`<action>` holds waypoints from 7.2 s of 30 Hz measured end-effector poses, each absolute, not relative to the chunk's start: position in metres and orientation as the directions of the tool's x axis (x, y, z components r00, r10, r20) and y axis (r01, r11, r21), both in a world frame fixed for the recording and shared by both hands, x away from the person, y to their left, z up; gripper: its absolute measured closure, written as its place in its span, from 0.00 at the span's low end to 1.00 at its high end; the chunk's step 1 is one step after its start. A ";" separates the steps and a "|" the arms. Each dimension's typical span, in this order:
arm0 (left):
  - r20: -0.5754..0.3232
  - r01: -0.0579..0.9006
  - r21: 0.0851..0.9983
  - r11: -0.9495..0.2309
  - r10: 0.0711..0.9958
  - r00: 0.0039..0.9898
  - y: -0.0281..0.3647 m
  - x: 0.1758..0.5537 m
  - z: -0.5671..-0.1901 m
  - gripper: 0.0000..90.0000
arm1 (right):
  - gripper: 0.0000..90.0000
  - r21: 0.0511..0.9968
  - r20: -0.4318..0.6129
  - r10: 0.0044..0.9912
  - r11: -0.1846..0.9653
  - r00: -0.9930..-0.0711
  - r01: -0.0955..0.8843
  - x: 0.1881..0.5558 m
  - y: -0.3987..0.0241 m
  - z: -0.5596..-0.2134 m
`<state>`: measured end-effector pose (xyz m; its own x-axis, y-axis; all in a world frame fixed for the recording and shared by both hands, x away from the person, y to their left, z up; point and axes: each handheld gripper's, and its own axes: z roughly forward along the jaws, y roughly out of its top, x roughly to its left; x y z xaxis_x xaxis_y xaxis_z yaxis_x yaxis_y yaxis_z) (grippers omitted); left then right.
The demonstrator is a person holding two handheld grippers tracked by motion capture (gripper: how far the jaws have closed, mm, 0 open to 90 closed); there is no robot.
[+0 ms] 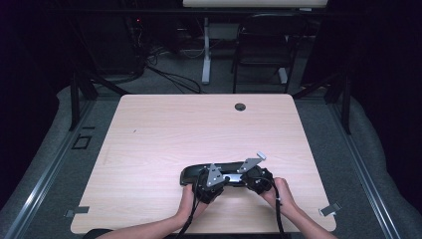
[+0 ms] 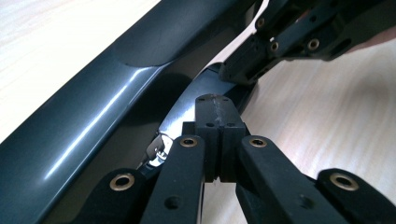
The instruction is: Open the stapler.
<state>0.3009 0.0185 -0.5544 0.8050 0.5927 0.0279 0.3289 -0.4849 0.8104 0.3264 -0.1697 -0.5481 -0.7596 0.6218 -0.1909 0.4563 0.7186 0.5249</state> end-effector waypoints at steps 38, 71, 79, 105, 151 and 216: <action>-0.018 0.354 0.863 -0.360 0.680 0.733 0.005 0.308 -0.573 1.00 | 1.00 0.631 -0.260 0.629 0.685 -0.732 0.365 0.316 -0.169 -0.561; -0.016 0.353 0.857 -0.375 0.666 0.746 -0.001 0.310 -0.569 1.00 | 1.00 0.648 -0.246 0.657 0.658 -0.713 0.383 0.315 -0.169 -0.562; 0.010 0.302 0.890 -0.342 0.677 0.736 0.002 0.310 -0.560 1.00 | 1.00 0.651 -0.244 0.659 0.655 -0.711 0.384 0.315 -0.169 -0.563; 0.006 0.300 0.894 -0.333 0.678 0.735 0.005 0.309 -0.546 1.00 | 1.00 0.643 -0.263 0.652 0.668 -0.711 0.375 0.314 -0.168 -0.563; -0.056 0.292 0.931 -0.220 0.704 0.708 0.023 0.313 -0.514 1.00 | 1.00 0.645 -0.270 0.647 0.671 -0.713 0.365 0.314 -0.167 -0.562; -0.166 0.317 0.946 -0.061 0.751 0.639 0.075 0.311 -0.479 1.00 | 1.00 0.643 -0.256 0.653 0.666 -0.713 0.379 0.315 -0.168 -0.562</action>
<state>0.3112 0.0751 -0.4792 0.6387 0.7513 -0.1659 0.3173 -0.0608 0.9464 0.3146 -0.1677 -0.5622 -0.7132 0.6526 -0.2560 0.3787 0.6659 0.6428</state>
